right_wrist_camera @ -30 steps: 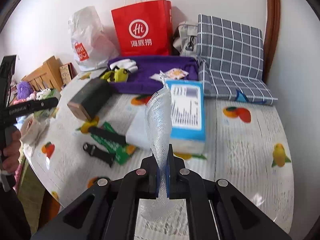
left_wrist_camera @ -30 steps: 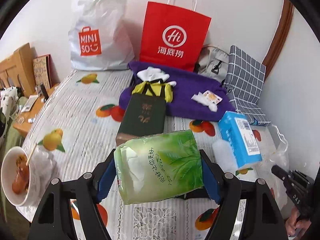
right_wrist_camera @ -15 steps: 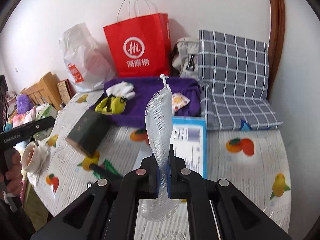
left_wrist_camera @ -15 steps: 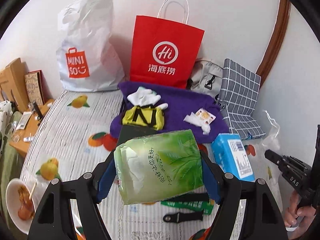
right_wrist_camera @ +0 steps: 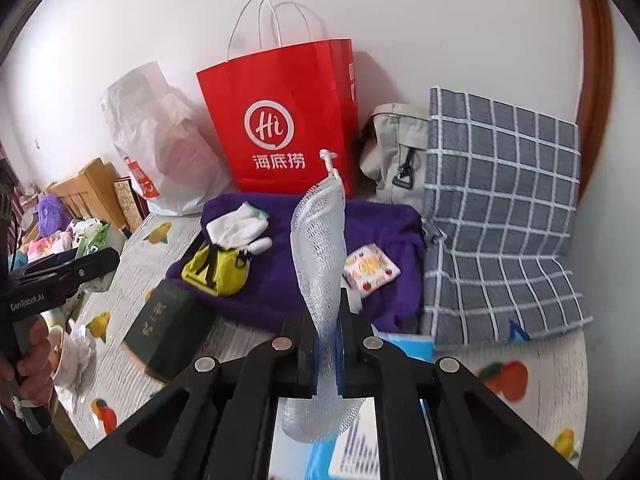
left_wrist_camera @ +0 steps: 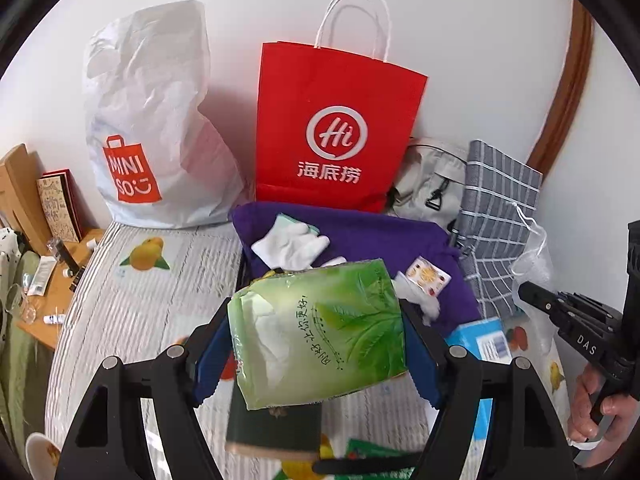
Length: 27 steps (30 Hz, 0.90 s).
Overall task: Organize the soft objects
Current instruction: 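Carry the green-leaf packet with the left tool while the right carries the net bag to the towel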
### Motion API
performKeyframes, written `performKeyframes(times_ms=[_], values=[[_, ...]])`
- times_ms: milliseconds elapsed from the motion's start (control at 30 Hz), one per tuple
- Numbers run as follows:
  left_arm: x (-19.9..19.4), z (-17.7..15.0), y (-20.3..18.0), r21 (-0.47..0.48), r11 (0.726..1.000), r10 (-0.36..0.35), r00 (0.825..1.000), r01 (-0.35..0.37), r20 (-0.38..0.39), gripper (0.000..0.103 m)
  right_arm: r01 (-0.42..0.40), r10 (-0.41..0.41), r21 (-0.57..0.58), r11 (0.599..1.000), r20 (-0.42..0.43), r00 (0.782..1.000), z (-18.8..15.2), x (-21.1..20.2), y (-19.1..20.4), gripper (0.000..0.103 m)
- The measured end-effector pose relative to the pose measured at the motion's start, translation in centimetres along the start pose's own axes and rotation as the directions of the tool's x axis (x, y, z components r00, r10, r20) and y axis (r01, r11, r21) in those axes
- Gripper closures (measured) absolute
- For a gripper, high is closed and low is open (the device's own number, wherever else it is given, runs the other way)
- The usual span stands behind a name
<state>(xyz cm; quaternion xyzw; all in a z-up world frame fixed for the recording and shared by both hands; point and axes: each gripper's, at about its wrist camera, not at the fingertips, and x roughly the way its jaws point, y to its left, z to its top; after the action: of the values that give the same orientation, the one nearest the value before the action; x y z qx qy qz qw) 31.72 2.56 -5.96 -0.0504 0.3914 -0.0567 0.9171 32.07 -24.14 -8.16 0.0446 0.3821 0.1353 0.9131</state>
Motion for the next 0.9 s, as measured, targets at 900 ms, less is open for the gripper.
performKeyframes(times_ms=[900], values=[[12.8,6.5,0.6,-0.025,0.999,0.019,0.992,-0.022,-0.124,0.028,-0.108,0.117,0.067,0.992,-0.150,0.982,6.3,14.8,-3.8,0.095]])
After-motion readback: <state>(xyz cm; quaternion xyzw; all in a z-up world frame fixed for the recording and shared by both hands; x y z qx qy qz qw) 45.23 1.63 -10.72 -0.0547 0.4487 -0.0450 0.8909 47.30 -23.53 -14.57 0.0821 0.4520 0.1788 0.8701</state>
